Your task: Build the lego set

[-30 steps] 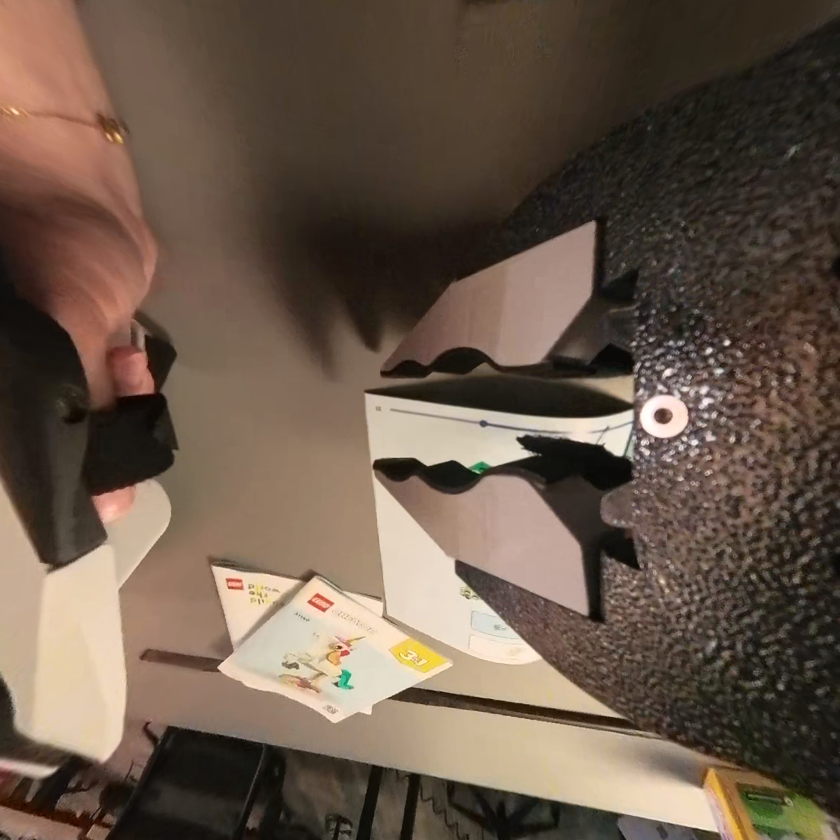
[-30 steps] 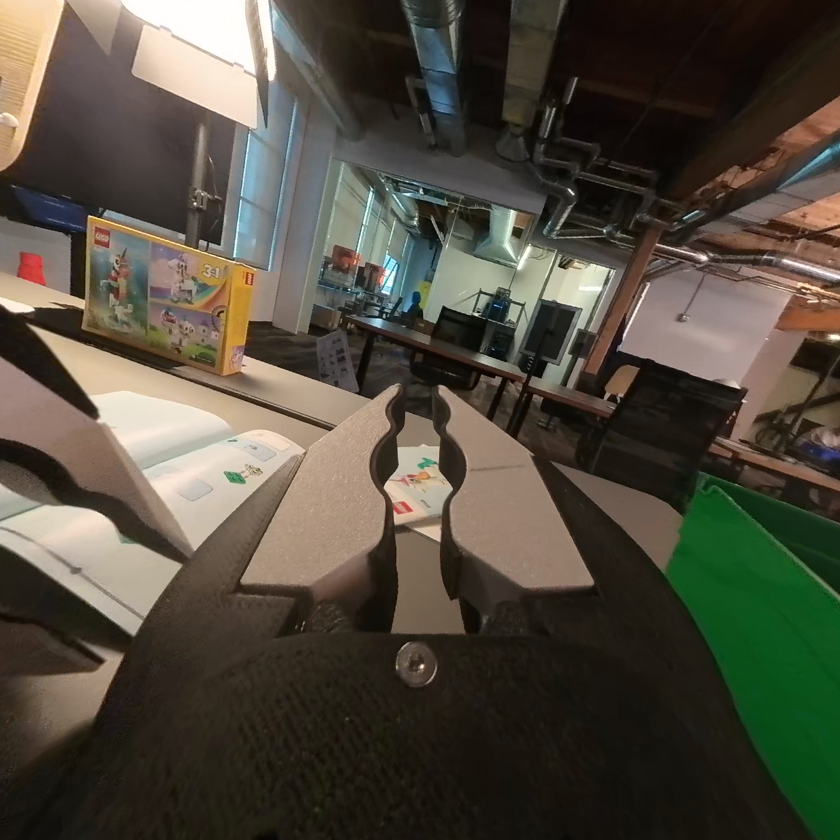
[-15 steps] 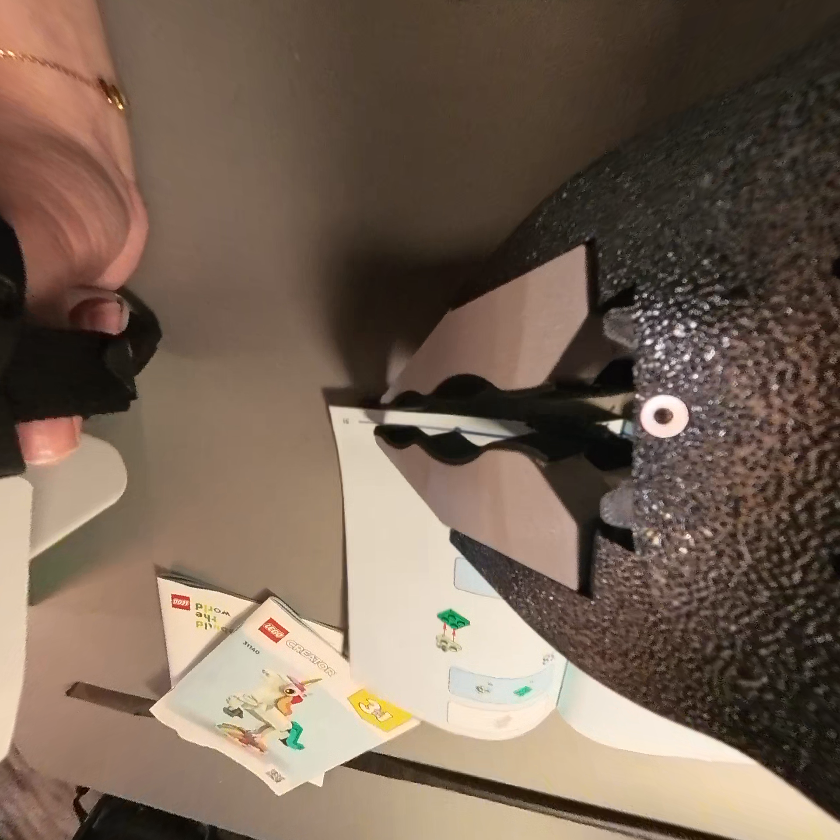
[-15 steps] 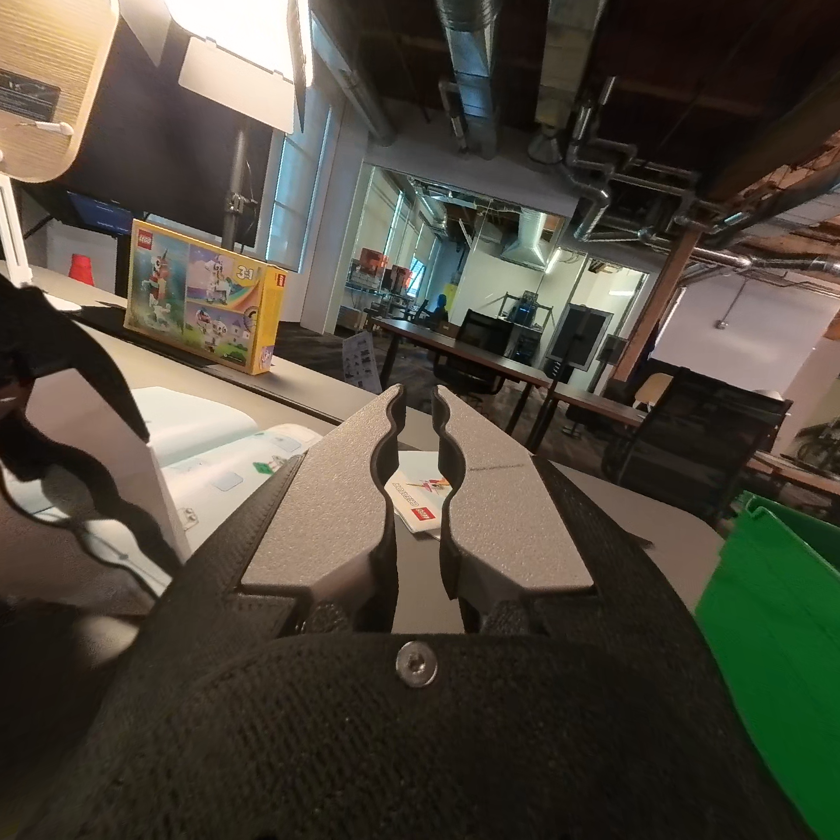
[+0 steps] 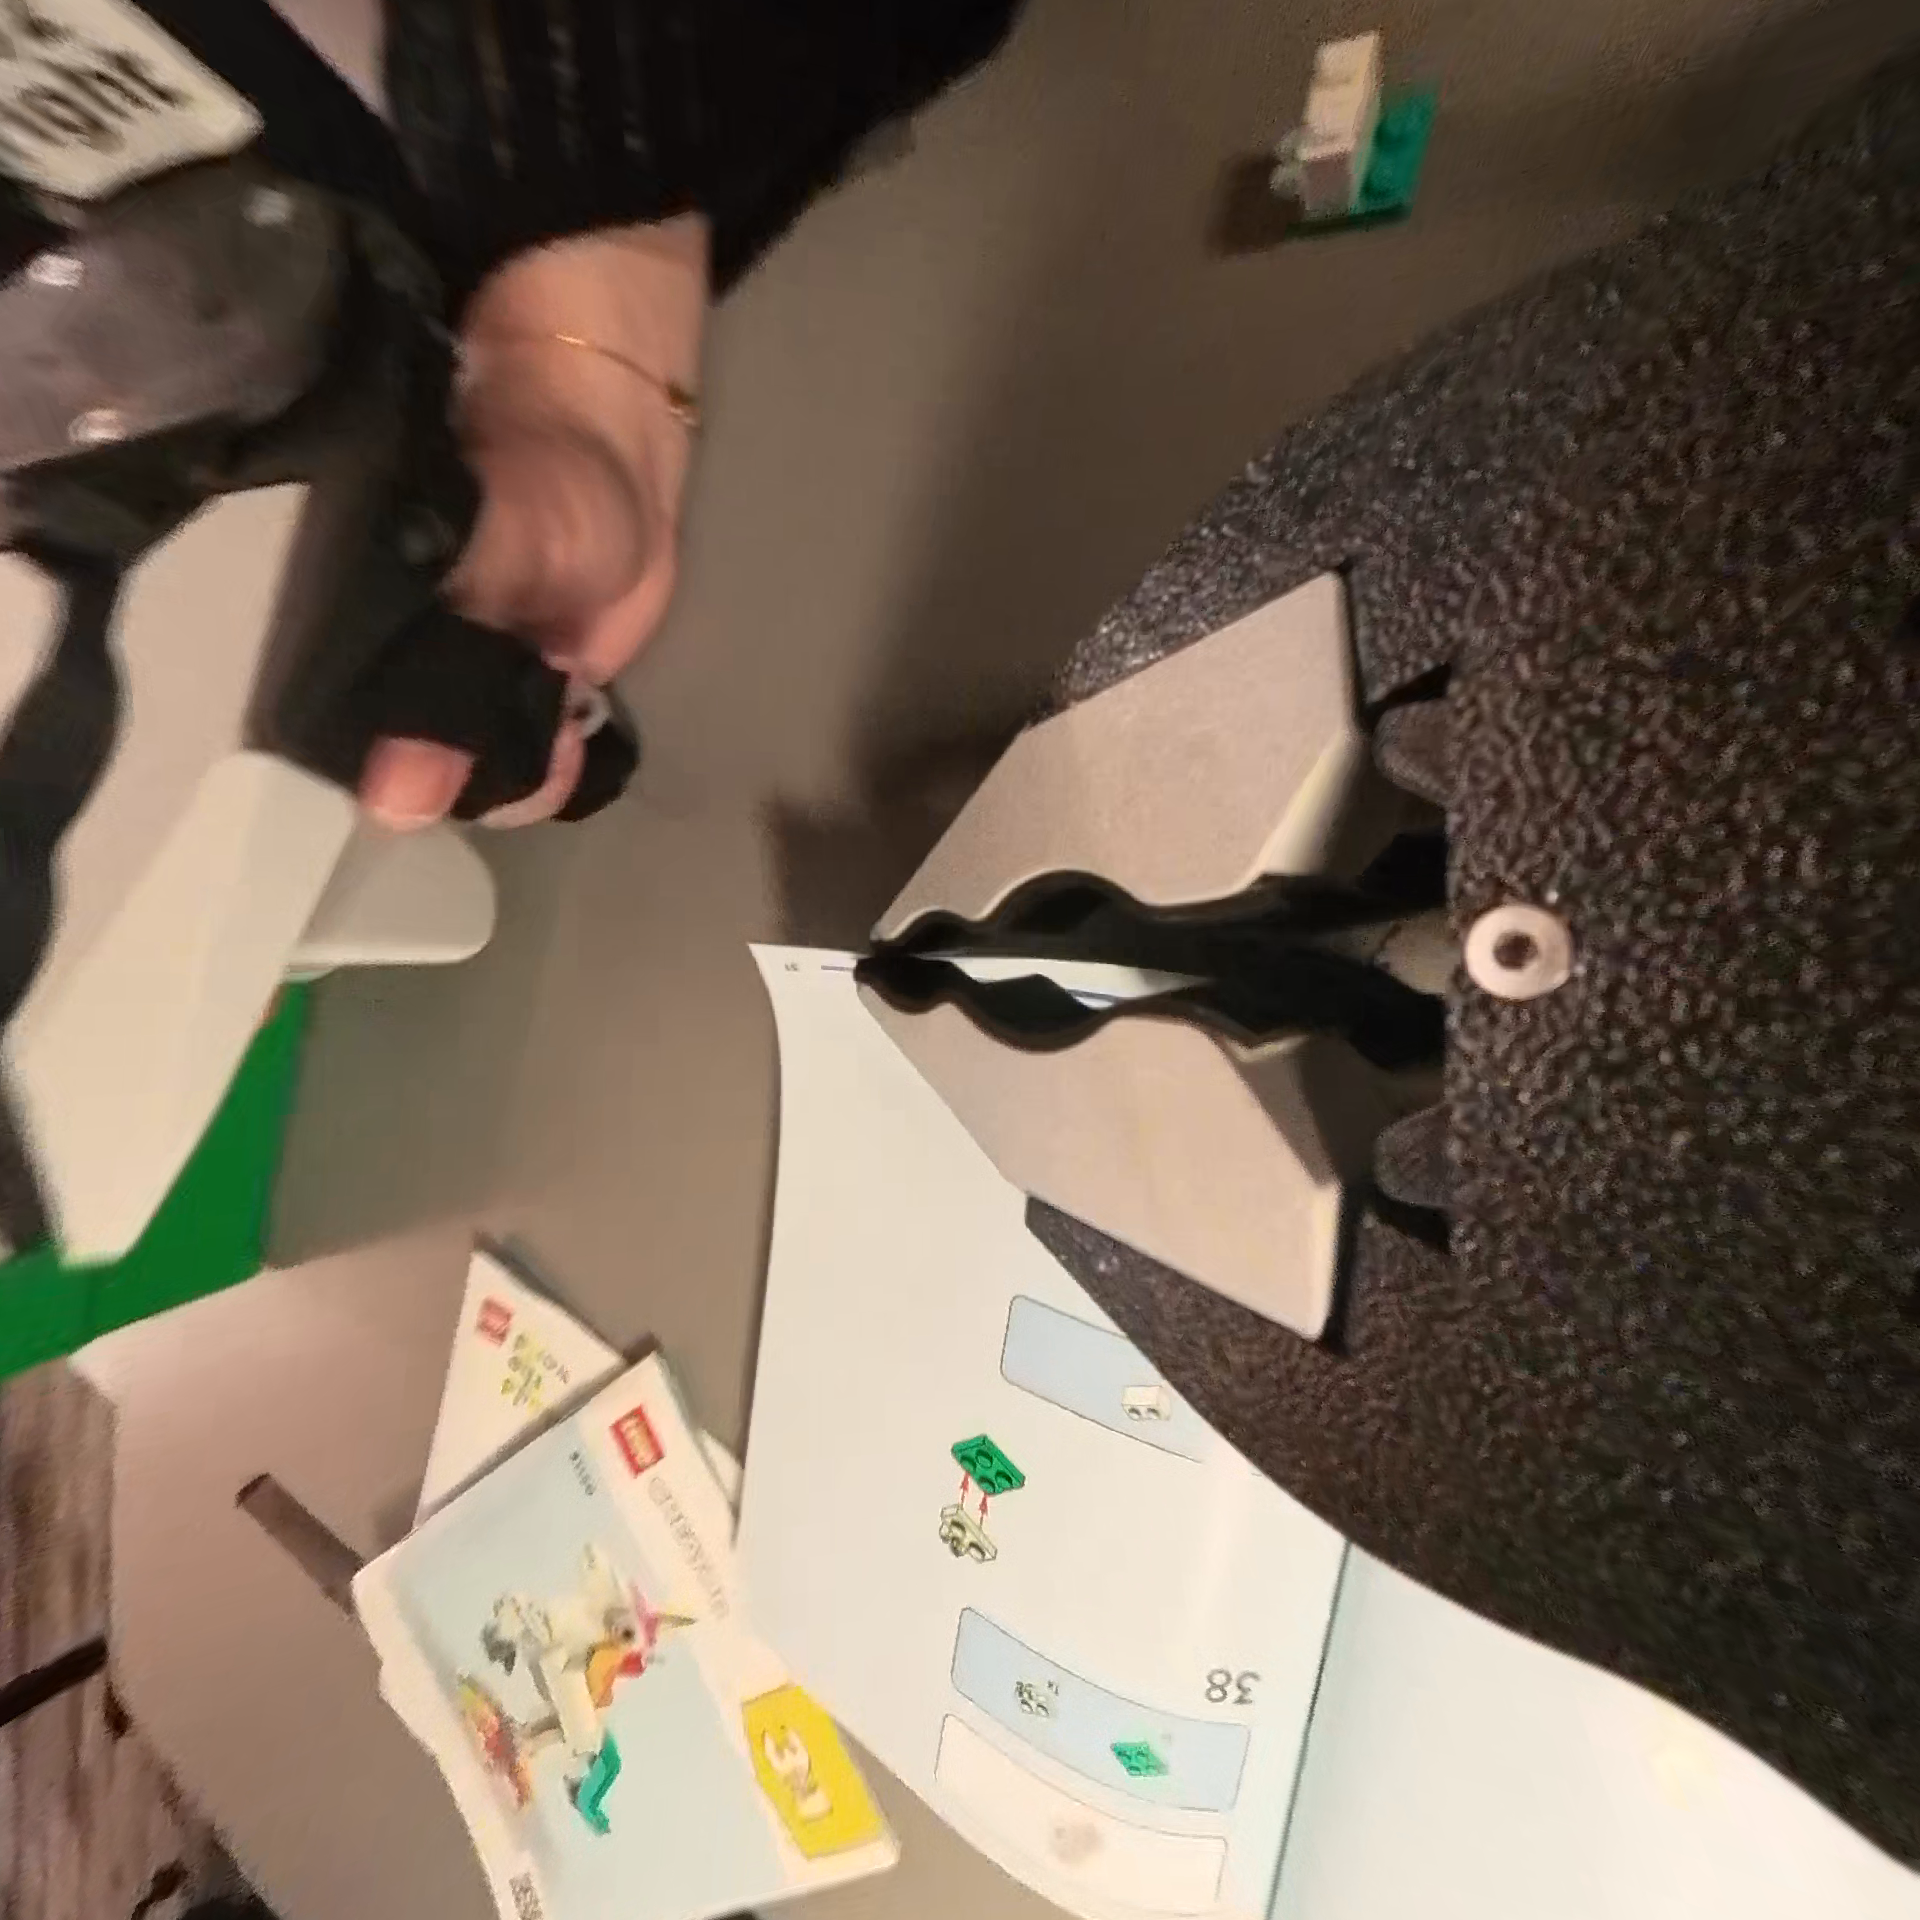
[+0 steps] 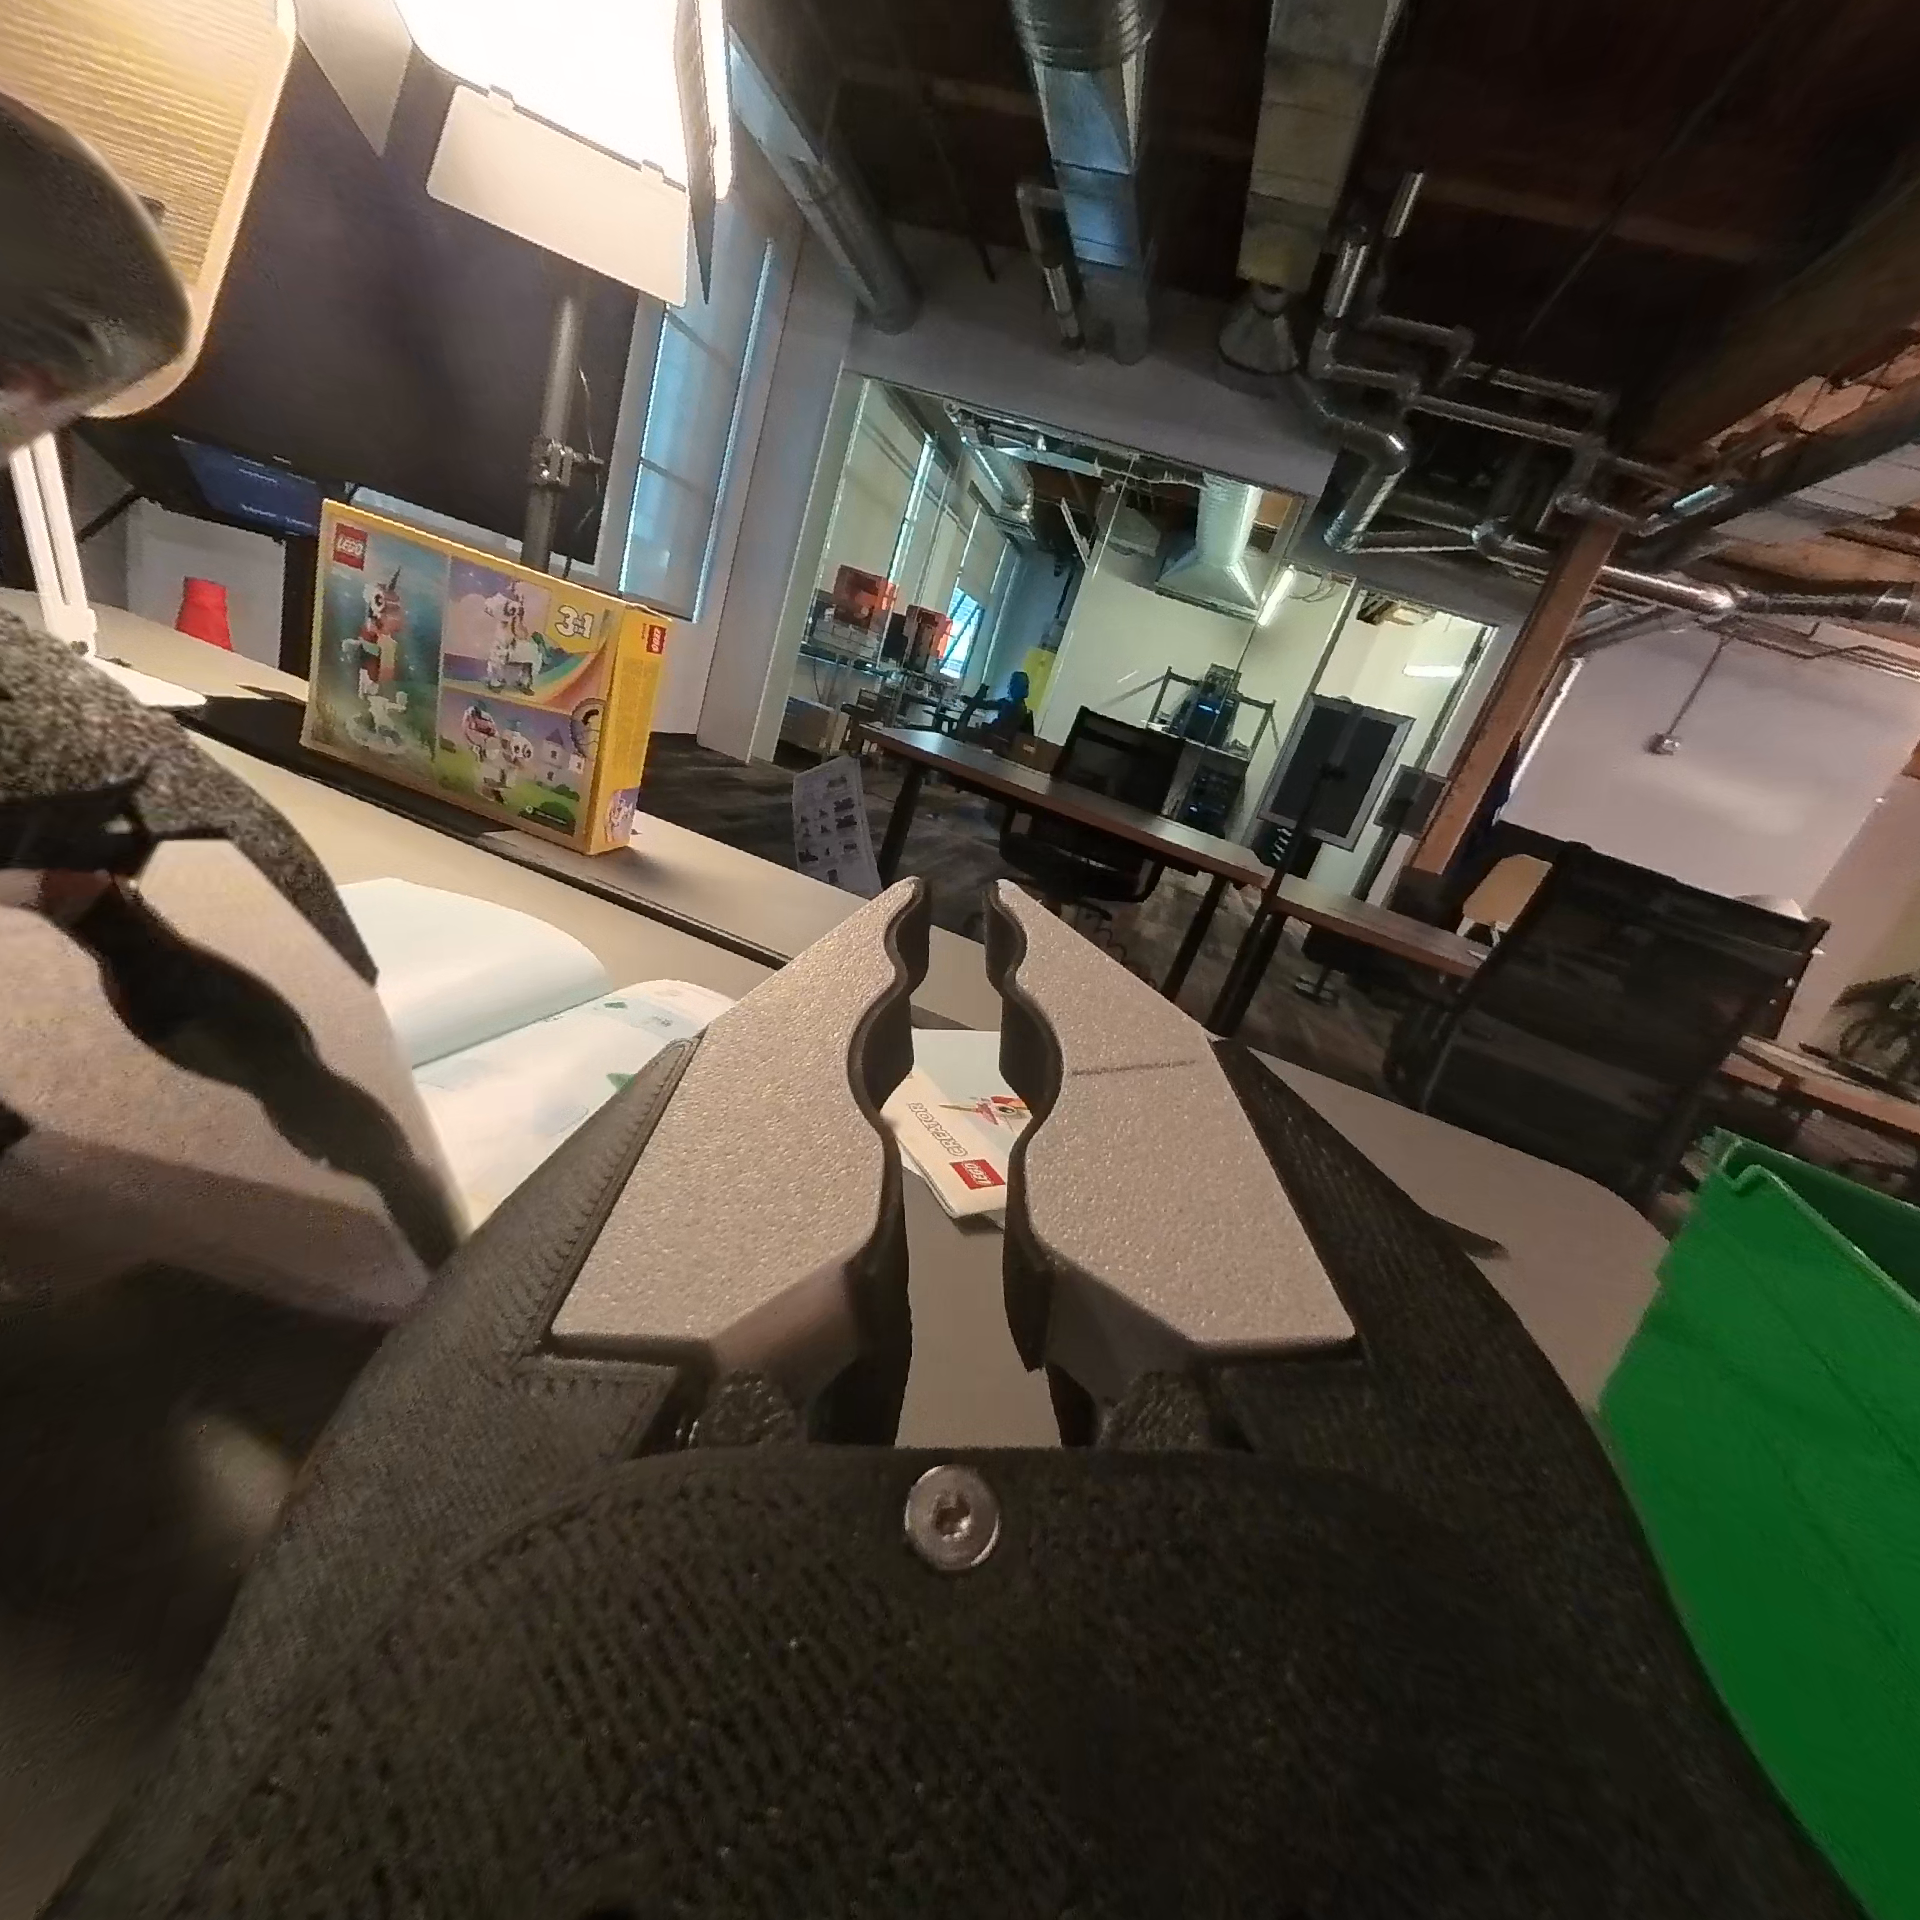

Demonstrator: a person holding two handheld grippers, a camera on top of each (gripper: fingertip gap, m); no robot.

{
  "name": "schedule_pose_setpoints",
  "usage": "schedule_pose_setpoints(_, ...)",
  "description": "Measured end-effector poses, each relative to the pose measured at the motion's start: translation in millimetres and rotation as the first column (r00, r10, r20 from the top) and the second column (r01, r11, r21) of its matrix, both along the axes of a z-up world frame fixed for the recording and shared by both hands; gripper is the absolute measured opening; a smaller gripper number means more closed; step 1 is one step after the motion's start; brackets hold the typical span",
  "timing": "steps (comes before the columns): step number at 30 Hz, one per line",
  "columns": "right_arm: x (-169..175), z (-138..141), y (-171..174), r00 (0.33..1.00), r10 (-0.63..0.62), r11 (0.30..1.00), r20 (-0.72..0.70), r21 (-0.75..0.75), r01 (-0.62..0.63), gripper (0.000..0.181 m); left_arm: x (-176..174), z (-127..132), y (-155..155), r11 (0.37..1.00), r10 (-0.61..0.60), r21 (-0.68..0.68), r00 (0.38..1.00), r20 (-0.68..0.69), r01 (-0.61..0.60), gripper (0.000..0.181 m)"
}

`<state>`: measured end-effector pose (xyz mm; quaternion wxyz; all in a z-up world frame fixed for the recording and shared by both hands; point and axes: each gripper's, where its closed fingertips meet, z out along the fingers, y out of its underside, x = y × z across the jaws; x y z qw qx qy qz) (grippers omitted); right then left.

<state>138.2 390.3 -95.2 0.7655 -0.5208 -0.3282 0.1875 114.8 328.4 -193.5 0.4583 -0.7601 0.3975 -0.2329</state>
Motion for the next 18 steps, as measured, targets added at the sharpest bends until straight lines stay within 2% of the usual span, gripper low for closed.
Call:
schedule_pose_setpoints(4, 7.4, 1.7, -0.2, 1.000, -0.015, 1.000, -0.018, -0.014, 0.015, 0.008, -6.1, 27.7, 8.1, 0.991, 0.080, 0.089, 0.983, 0.164, -0.096, 0.000)
schedule_pose_setpoints(6, 7.2, 1.0, -7.3, 1.000, 0.018, 1.000, 0.018, 0.005, -0.018, 0.010, -9.9, 35.8, 7.1, 0.987, 0.089, 0.110, 0.972, 0.216, -0.115, 0.000)
schedule_pose_setpoints(8, 0.6, -1.0, -23.3, 0.990, 0.095, 0.992, 0.106, 0.076, -0.103, 0.014, -14.2, 42.6, 6.6, 0.986, 0.094, 0.106, 0.957, 0.275, -0.128, 0.000)
schedule_pose_setpoints(11, -11.6, -16.5, -45.8, 0.939, 0.186, 0.956, 0.288, 0.166, -0.240, 0.020, -18.7, 49.5, 5.8, 0.989, 0.085, 0.085, 0.934, 0.348, -0.121, 0.000)
schedule_pose_setpoints(13, -16.6, -26.3, -50.2, 0.912, 0.197, 0.945, 0.360, 0.179, -0.275, 0.025, -18.0, 51.3, 3.4, 0.992, 0.061, 0.079, 0.928, 0.368, -0.096, 0.000)
schedule_pose_setpoints(18, -27.9, -37.0, -51.5, 0.873, 0.101, 0.925, 0.477, 0.277, -0.259, 0.027, -9.3, 48.1, -4.4, 0.995, -0.003, 0.100, 0.945, 0.326, -0.031, 0.000)
